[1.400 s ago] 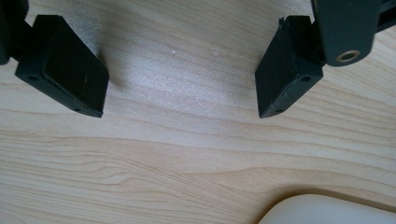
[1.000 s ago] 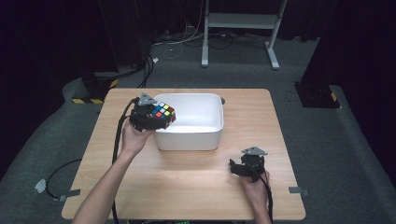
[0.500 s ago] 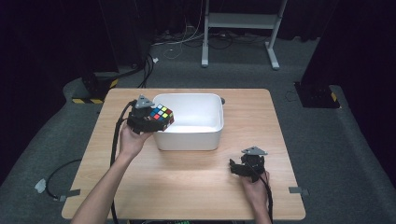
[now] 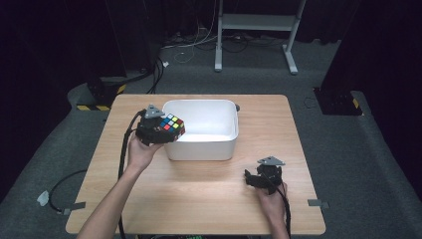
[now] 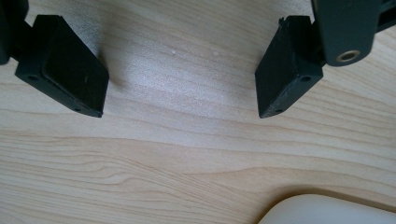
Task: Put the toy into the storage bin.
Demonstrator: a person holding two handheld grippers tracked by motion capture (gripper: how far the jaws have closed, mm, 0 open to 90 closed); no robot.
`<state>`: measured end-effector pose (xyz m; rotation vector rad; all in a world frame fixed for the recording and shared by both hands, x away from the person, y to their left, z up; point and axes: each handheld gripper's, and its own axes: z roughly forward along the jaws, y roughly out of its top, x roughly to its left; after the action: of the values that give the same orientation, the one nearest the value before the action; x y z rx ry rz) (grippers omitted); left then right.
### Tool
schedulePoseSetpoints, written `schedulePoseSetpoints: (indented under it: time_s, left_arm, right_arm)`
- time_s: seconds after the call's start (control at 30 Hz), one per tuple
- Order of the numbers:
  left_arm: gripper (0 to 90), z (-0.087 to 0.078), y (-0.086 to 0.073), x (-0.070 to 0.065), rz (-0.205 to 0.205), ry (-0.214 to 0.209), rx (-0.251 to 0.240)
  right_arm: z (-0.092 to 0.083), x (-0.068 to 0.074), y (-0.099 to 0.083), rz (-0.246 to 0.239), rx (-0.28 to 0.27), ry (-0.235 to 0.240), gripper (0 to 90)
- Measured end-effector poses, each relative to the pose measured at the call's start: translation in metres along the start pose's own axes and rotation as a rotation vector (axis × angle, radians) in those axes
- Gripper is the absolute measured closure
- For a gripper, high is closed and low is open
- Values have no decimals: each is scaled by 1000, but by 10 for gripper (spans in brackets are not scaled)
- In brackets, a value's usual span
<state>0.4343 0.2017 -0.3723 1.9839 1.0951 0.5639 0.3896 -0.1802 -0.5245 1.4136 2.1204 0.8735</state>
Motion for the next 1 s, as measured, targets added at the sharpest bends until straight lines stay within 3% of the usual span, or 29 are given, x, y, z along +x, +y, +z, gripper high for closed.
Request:
schedulePoseSetpoints:
  time_s: [1.0]
  left_arm:
    - [338,7,-10,0,-4,6,31]
  right_arm:
    - [0,0,0,0,0,0,172]
